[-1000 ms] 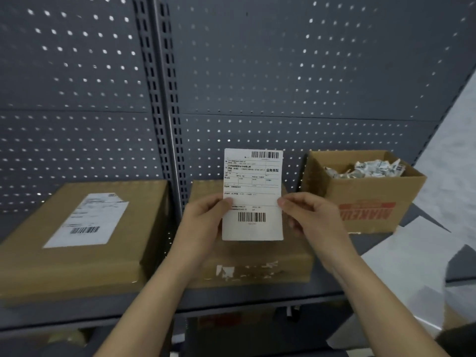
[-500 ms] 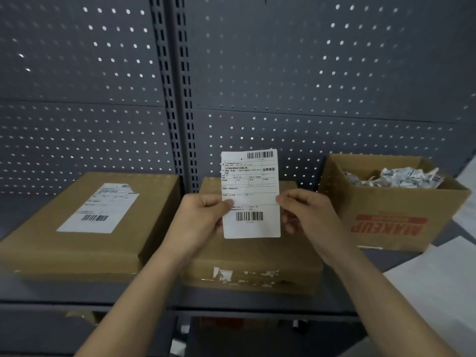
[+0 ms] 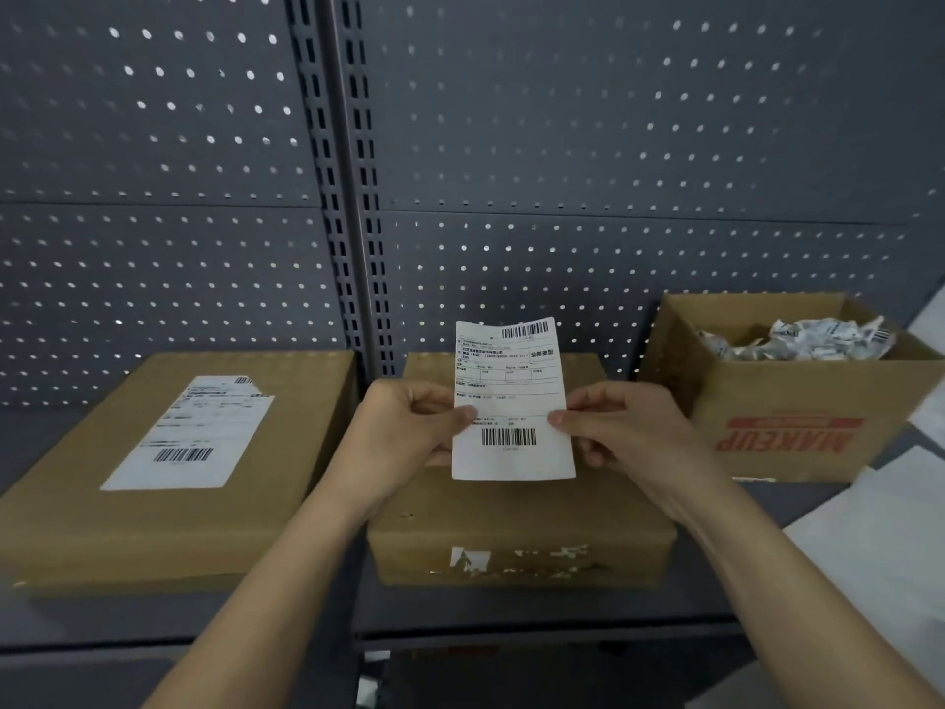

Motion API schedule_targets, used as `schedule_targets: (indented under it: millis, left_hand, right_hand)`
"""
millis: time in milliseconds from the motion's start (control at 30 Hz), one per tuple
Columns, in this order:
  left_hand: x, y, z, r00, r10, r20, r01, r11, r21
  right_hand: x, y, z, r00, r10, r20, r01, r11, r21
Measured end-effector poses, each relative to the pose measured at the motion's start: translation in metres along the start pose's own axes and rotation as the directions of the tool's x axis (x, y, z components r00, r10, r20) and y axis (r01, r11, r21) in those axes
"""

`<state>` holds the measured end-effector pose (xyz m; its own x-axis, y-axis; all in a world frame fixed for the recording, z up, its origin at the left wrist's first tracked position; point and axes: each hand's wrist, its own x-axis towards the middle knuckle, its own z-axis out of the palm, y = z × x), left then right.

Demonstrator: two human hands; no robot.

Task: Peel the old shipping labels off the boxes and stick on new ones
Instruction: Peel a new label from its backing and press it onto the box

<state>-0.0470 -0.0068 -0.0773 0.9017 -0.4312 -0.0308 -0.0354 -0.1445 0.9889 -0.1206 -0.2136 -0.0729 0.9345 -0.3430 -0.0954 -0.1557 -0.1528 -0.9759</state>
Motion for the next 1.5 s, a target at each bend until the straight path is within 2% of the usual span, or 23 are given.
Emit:
schedule_targets:
  millis: [167,233,467,1200,1400,1500]
  left_hand:
    - [0.008,-0.007,-0.005,0.995,0.098,0.001,-0.095,0.958,0.272]
    - [0.010,-0.007,-0.006,0.993,0.120,0.013,-0.118,0.940,0.320]
    - [0.012,-0.010,-0.008,0.989,0.124,0.083,-0.145,0.929,0.340]
    - [0.018,-0.018,-0.003,0.993,0.099,0.060,-0.116,0.858,0.501]
    - [0.016,-0.014,-0.001,0.990,0.123,0.065,-0.138,0.824,0.549]
    - [0.014,-0.014,0.000,0.988,0.141,0.068,-0.154,0.808,0.568]
  right_hand:
    - [0.001,0.001,0.003,0.999,0.021,-0.028,-0.022,1.000,-0.010]
    - [0.003,0.002,0.005,0.999,0.037,-0.029,-0.038,0.999,-0.026]
    - [0.006,0.003,0.004,0.997,0.058,-0.042,-0.062,0.994,-0.093]
    - [0.013,0.009,0.004,0.997,0.070,-0.030,-0.075,0.973,-0.220]
    - [0.013,0.009,0.004,0.998,0.037,-0.044,-0.050,0.932,-0.358]
    - [0.010,0.009,0.007,0.997,-0.042,-0.066,-0.001,0.833,-0.553]
